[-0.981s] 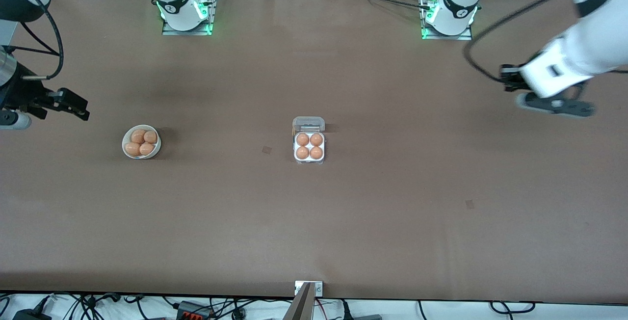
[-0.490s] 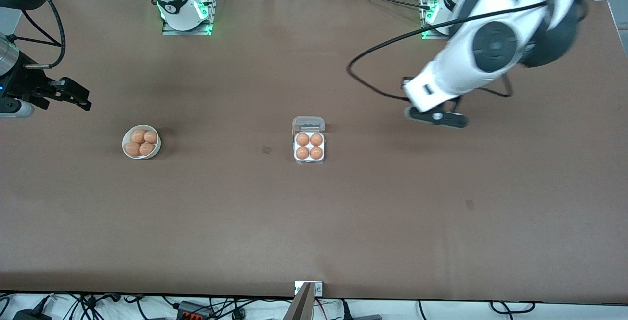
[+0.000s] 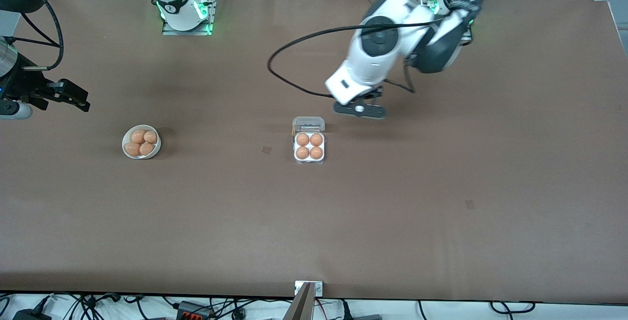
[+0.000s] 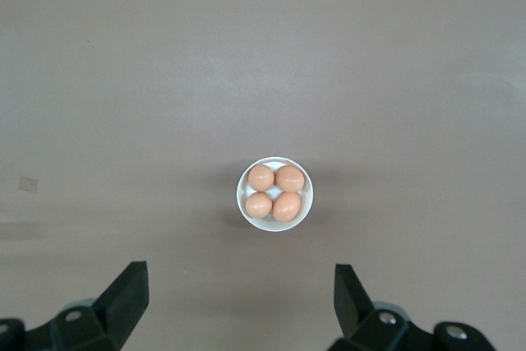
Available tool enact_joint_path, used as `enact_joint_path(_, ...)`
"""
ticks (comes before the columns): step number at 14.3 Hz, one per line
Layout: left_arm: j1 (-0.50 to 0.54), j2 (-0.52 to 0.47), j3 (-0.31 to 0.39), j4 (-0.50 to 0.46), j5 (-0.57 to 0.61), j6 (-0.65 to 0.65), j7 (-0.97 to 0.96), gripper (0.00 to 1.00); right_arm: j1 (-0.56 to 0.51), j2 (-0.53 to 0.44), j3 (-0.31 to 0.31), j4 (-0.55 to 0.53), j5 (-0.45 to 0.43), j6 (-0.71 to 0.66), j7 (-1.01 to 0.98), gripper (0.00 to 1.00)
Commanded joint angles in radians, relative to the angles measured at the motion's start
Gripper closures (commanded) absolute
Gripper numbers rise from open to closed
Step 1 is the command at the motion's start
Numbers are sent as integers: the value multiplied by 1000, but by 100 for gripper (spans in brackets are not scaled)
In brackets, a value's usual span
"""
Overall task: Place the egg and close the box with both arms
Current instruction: 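Move the left gripper over the clear egg carton, then press the carton lid shut with the closed left gripper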
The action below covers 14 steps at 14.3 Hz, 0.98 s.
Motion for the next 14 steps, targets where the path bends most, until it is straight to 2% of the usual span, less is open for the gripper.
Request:
enact_joint_path(1,-56,64,10,8,-15,119,-72,99,-14,-15,13,-1,-8,3,-17,0)
enact_joint_path(5,-131,153,12,8,-5,283,-178,99,-12,-29,13,-3,-3,-52,-8,0)
enact_joint_path(11,-157,259,24,11,36,483,-186,99,-11,-52,13,-24,-9,-52,-12,0)
enact_joint_path(14,-148,258,36,22,169,497,-187,99,-11,-50,13,-24,-5,-52,-11,0)
